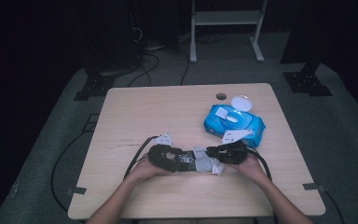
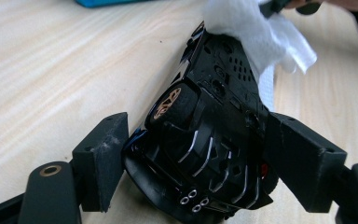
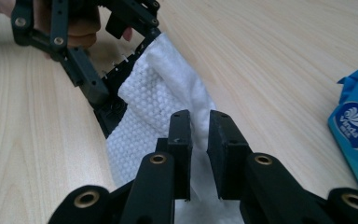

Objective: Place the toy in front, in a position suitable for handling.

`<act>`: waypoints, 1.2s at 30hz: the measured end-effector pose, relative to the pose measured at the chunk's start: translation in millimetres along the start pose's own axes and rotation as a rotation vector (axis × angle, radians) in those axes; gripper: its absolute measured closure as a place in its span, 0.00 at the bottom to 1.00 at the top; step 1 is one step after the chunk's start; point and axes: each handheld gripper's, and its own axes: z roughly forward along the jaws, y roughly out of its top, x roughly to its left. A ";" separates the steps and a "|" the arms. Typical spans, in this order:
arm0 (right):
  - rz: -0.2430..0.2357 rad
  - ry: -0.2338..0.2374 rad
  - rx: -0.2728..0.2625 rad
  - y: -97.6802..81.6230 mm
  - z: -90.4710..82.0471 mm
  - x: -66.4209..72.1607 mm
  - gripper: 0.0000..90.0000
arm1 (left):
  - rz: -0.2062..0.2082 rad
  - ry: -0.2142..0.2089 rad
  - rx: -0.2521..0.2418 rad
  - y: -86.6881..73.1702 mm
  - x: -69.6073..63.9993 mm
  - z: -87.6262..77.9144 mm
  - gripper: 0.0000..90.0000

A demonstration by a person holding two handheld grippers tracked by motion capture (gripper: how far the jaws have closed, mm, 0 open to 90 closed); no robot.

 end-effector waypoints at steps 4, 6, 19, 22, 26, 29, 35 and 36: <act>-0.002 -0.012 -0.005 3.0 -3.3 -1.3 0.83 | 0.078 0.062 -0.004 2.9 -7.1 -0.1 0.26; -0.005 -0.021 -0.004 5.1 -5.3 -1.8 0.81 | 0.113 0.079 -0.004 3.3 -10.1 -0.4 0.26; -0.035 -0.008 0.018 11.0 -1.5 -0.4 0.66 | 0.384 0.208 -0.045 -2.9 -30.2 -2.3 0.26; -0.046 -0.014 0.016 11.9 0.1 0.5 0.62 | 0.461 0.218 -0.047 -5.1 -34.0 -5.4 0.30; -0.042 -0.023 0.012 12.7 3.1 -1.9 0.61 | 0.469 0.220 -0.048 -6.0 -35.1 -5.9 0.31; -0.049 -0.023 0.010 12.7 4.1 -1.2 0.61 | 0.479 0.224 -0.048 -6.6 -35.6 -6.1 0.31; -0.085 -0.040 0.015 13.0 2.8 3.9 0.62 | 0.492 0.230 -0.040 -6.4 -38.9 -6.7 0.31; -0.086 -0.037 0.017 13.0 2.5 4.4 0.63 | 0.488 0.223 -0.040 -6.4 -38.8 -7.2 0.31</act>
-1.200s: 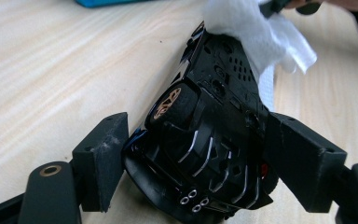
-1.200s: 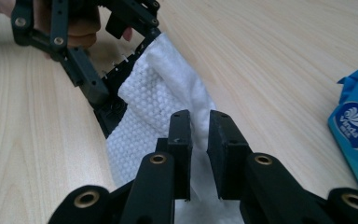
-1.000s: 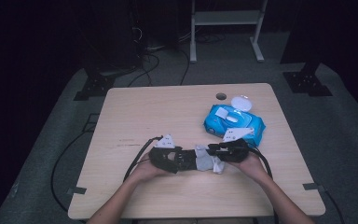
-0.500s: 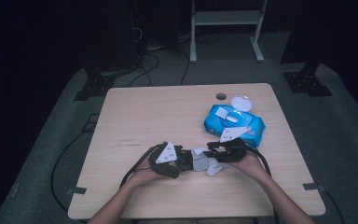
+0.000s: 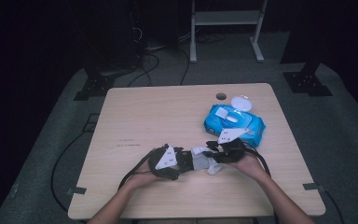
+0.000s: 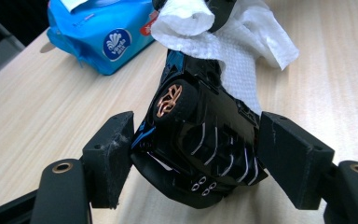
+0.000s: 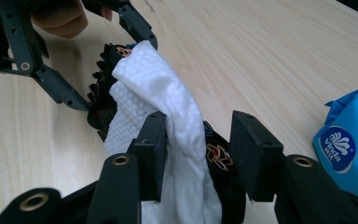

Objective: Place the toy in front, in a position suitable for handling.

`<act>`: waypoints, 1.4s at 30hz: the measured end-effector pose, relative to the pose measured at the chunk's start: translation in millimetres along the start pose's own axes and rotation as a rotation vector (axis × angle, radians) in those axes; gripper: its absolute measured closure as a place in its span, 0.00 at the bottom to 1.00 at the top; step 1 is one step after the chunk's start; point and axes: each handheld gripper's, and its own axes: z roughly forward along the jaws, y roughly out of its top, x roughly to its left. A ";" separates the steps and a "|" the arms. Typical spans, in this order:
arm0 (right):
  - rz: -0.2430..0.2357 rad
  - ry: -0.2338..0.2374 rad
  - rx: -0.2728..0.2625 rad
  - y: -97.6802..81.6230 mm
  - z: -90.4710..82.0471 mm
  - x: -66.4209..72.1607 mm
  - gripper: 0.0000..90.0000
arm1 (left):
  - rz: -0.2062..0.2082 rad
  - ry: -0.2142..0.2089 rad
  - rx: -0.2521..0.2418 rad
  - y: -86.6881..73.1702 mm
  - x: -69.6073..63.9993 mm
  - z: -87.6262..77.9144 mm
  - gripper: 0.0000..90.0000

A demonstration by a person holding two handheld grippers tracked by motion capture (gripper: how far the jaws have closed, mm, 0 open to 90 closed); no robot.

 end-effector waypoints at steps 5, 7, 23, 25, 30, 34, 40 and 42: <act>-0.017 0.002 0.003 0.2 -3.3 4.4 0.63 | -0.027 -0.001 -0.026 0.8 1.0 -3.1 0.38; -0.024 -0.001 0.005 0.4 -4.0 5.9 0.64 | -0.026 0.005 -0.026 1.6 0.4 -3.4 0.38; -0.056 0.025 -0.035 -4.8 -16.7 23.8 0.68 | -0.053 -0.115 -0.068 -1.6 5.1 -13.4 0.56; -0.062 0.036 -0.042 -5.2 -18.3 26.7 0.70 | -0.054 -0.122 -0.049 -2.4 4.5 -10.8 0.52; -0.065 0.058 -0.052 -4.1 -20.1 30.9 0.76 | -0.067 -0.138 -0.052 -3.0 5.0 -5.3 0.52; -0.043 0.090 -0.053 -0.8 -18.6 30.4 0.87 | -0.067 -0.153 -0.041 -3.4 5.1 -4.5 0.60; -0.031 0.079 -0.064 10.8 -11.3 32.2 0.93 | -0.078 -0.132 -0.058 -3.7 6.2 -5.7 0.65; -0.032 0.063 -0.061 18.3 -5.5 33.4 0.93 | -0.090 -0.127 -0.062 -4.0 6.1 -5.1 0.65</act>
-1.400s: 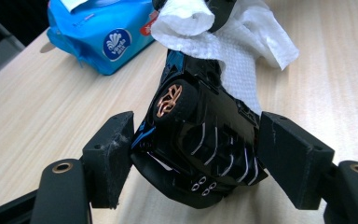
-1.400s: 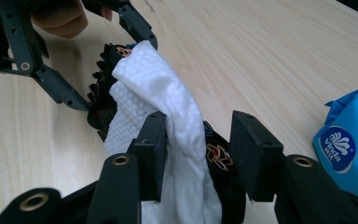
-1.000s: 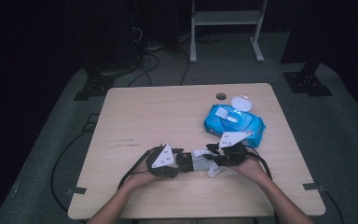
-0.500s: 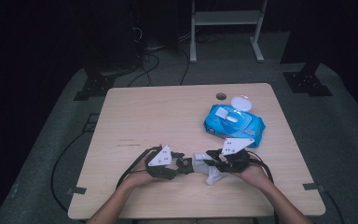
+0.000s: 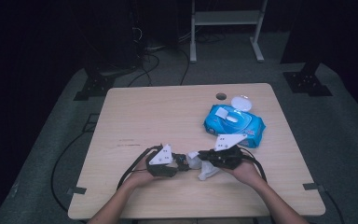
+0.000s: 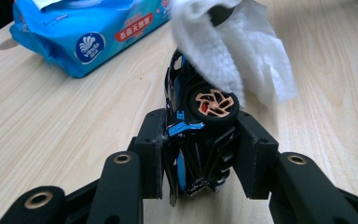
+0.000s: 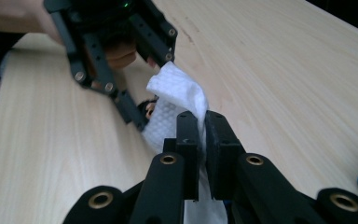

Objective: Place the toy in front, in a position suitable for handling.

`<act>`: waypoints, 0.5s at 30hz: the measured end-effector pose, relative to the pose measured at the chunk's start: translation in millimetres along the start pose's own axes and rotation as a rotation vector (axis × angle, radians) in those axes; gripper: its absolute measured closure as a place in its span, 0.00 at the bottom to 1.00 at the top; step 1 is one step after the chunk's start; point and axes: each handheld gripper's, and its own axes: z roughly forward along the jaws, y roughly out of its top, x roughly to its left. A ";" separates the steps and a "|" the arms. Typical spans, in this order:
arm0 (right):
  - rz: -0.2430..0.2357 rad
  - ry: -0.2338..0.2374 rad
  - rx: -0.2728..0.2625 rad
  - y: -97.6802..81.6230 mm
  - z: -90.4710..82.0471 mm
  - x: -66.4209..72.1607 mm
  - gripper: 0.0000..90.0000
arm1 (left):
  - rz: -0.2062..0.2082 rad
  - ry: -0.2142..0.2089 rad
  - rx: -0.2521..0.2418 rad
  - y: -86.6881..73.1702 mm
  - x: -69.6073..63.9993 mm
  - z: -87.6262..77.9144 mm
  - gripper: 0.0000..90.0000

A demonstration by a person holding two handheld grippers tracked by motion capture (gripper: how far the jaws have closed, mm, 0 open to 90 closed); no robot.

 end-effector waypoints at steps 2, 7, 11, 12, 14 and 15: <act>0.007 -0.015 0.005 7.7 7.8 2.1 0.94 | -0.001 0.005 0.002 0.3 -0.6 0.3 0.65; 0.002 -0.027 0.018 20.5 30.0 10.8 0.93 | -0.015 0.013 0.001 -0.8 -0.1 -0.6 0.65; 0.015 -0.049 0.039 12.2 28.3 1.7 0.93 | -0.050 0.019 -0.015 -5.0 2.8 -3.5 0.65; 0.021 -0.063 0.042 10.2 25.2 -0.5 0.94 | -0.056 0.019 -0.016 -5.8 3.8 -4.0 0.65; 0.028 -0.106 0.053 5.0 16.6 -6.5 0.94 | -0.070 0.017 -0.019 -6.7 4.9 -4.0 0.65; 0.040 -0.111 0.050 2.4 12.4 -10.2 0.94 | -0.068 0.019 -0.020 -6.3 4.8 -3.3 0.65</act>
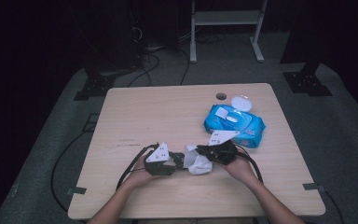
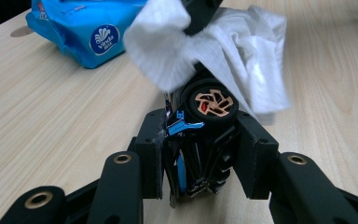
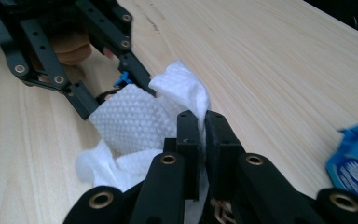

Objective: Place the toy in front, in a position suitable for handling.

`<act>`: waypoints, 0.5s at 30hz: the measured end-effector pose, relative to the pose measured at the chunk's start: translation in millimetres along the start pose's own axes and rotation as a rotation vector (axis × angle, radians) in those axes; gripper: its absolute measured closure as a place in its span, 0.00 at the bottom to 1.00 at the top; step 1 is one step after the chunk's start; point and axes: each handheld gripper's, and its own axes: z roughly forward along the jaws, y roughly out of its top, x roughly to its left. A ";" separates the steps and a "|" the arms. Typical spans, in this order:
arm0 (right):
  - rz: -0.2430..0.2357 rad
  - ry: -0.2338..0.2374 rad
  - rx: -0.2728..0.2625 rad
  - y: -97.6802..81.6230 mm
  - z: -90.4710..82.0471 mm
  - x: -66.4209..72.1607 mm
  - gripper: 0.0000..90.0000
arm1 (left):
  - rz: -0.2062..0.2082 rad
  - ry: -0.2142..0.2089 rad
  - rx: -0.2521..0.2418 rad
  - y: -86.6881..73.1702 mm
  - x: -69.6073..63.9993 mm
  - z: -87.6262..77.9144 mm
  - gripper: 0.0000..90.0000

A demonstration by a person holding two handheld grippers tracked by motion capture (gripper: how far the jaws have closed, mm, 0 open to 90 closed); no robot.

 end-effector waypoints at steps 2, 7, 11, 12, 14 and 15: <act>0.016 -0.007 0.001 -1.5 -2.4 -2.6 0.93 | 0.002 0.003 0.002 1.0 -0.3 1.4 0.65; 0.023 -0.015 -0.032 1.4 -5.6 -2.9 0.83 | -0.004 0.002 -0.003 0.3 0.4 1.6 0.65; 0.005 -0.027 -0.062 2.2 -15.6 -1.4 0.77 | -0.006 0.000 -0.004 -0.2 1.4 1.6 0.65; 0.001 -0.017 -0.064 2.1 -16.2 -0.7 0.76 | -0.007 0.000 -0.005 -0.3 1.4 1.6 0.65; -0.023 -0.016 -0.057 1.4 -14.6 2.2 0.74 | -0.006 0.000 -0.002 0.2 1.0 1.6 0.65; -0.025 -0.005 -0.054 1.1 -13.1 2.7 0.73 | -0.007 0.001 -0.003 0.3 0.6 1.7 0.65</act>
